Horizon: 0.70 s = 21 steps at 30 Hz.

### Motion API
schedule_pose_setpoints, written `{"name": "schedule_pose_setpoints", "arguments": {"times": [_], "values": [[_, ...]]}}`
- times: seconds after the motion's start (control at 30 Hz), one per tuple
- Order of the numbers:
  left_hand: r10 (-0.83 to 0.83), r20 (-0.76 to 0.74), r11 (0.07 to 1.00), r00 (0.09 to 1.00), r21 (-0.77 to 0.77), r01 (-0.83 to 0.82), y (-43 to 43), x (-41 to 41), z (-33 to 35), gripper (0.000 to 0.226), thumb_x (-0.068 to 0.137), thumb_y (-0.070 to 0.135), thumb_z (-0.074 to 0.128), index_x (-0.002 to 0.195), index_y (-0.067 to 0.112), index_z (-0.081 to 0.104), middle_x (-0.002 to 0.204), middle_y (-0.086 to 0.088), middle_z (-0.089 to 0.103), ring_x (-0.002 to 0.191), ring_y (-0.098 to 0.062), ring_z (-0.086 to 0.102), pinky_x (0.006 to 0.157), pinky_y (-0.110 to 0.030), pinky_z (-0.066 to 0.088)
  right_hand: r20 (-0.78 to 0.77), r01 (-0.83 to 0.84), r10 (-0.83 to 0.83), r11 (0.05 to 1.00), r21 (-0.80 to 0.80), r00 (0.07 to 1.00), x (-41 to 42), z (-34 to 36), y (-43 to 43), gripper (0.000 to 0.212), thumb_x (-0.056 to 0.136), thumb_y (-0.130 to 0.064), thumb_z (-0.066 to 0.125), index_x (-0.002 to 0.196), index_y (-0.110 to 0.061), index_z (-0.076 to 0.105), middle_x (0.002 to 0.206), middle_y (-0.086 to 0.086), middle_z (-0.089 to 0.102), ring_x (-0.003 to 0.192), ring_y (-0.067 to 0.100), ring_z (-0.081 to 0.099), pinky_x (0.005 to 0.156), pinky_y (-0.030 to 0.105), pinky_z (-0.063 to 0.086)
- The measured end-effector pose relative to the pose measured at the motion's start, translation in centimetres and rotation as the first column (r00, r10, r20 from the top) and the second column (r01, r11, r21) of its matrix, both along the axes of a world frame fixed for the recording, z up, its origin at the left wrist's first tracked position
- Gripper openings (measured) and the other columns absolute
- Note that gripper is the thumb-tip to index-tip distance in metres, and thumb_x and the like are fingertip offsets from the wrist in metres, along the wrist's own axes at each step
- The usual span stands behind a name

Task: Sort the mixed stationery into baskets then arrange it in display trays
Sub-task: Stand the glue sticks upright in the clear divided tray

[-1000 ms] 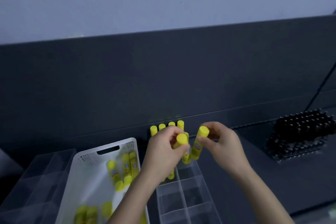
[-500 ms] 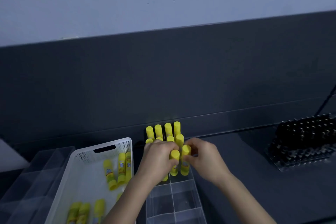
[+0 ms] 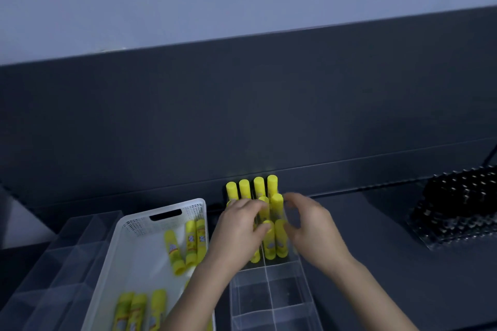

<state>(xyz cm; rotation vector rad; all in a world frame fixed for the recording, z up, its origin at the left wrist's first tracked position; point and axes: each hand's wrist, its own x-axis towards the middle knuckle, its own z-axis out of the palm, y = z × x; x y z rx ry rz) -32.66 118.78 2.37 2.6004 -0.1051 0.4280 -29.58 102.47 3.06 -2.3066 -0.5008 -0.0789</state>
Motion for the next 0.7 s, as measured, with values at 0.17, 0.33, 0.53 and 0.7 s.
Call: {"name": "schedule_pose_setpoints", "arguments": {"times": [0.17,0.33,0.53,0.7], "values": [[0.125,0.047,0.985,0.991,-0.122,-0.119,3.4,-1.9,1.1,0.027,0.083,0.025,0.069,0.110,0.022,0.067,0.105,0.008,0.063,0.099,-0.009,0.055,0.083,-0.021,0.042,0.063,0.003,-0.010,0.995,0.102,0.998,-1.4,1.5,3.5,0.037,0.081,-0.006,0.063,0.116,-0.019,0.061,0.104,-0.010,0.062,0.098,0.010,0.059,0.082,0.018,0.045],[0.321,-0.090,0.927,0.943,-0.174,-0.332,8.6,-3.7,-0.5,0.023,0.085,0.024,0.067,0.108,0.020,0.066,0.105,0.004,0.066,0.099,-0.014,0.061,0.082,-0.028,0.048,0.019,-0.097,0.095,0.990,0.105,0.995,-3.1,0.8,8.2,0.026,0.082,-0.004,0.060,0.105,-0.016,0.064,0.090,-0.010,0.062,0.083,0.008,0.058,0.074,0.007,0.040],[0.446,-0.467,0.840,0.764,-0.076,-0.537,12.6,-3.4,-4.2,0.050,0.087,0.038,0.060,0.122,0.004,0.049,0.117,-0.014,0.057,0.106,-0.029,0.057,0.087,-0.036,0.048,-0.003,-0.103,0.104,0.985,0.138,0.995,-3.8,-0.2,12.2,0.027,0.085,0.001,0.054,0.102,-0.016,0.067,0.081,-0.013,0.062,0.076,0.003,0.057,0.066,0.003,0.039],[0.481,-0.559,0.818,0.676,0.010,-0.574,12.3,-1.6,-5.8,0.064,0.085,0.023,0.059,0.137,0.010,0.024,0.135,-0.017,0.033,0.118,-0.036,0.046,0.094,-0.042,0.046,-0.102,-0.112,0.122,0.989,0.100,0.987,-3.8,-0.7,13.9,0.029,0.091,-0.004,0.048,0.111,-0.017,0.064,0.101,-0.006,0.069,0.093,0.007,0.063,0.079,0.017,0.049]]}}
